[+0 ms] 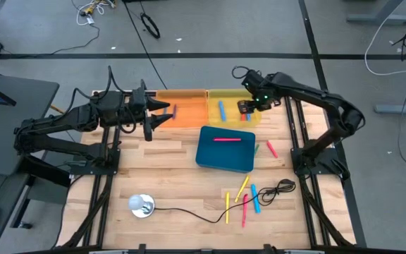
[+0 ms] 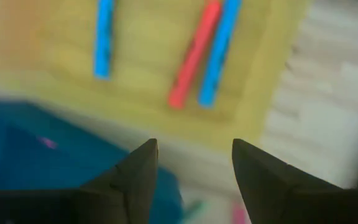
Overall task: Pick & Place Markers
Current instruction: Put the small pink highlighter into the orange transparent bin
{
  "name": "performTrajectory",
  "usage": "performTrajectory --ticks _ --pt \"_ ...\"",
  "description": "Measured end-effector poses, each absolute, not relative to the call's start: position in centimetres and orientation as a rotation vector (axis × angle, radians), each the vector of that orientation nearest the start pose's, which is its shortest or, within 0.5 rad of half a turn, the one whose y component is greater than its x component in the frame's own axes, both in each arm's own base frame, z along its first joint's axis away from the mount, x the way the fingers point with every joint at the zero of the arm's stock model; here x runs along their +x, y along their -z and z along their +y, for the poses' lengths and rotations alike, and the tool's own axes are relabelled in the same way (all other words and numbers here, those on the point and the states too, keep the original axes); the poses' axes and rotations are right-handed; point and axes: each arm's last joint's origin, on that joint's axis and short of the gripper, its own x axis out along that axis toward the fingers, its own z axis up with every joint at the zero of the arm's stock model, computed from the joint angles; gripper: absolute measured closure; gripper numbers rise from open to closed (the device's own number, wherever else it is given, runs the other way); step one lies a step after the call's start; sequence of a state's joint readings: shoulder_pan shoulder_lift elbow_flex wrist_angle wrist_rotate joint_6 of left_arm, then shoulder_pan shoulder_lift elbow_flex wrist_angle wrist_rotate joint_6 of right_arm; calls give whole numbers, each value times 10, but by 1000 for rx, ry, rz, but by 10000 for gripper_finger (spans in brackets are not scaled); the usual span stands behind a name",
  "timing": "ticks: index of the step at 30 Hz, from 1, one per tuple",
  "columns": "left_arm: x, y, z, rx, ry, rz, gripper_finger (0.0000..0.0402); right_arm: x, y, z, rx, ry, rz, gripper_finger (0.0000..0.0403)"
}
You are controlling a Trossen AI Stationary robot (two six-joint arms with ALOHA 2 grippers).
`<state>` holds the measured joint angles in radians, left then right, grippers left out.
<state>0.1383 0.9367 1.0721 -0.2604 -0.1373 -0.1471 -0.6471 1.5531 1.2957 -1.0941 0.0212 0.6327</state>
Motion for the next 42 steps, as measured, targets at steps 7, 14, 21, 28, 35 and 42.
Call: performTrajectory --ticks 7,14,21,28,35,42 --pt "192 -396 31 -174 -286 102 188 206 -283 -156 932 947 1250 198" --pt "200 -392 31 -204 -285 119 189 187 -313 -135 919 933 1131 198" --pt "207 -387 30 -199 -268 153 188 168 -325 -109 903 956 1219 198" --pt "207 -390 30 -198 -265 130 188 161 -329 -89 853 922 1314 198" --pt "206 -390 30 -198 -265 129 189 155 -337 -72 827 879 1284 198" --pt "206 -390 30 -203 -265 128 188 150 -341 -68 824 867 1259 198"
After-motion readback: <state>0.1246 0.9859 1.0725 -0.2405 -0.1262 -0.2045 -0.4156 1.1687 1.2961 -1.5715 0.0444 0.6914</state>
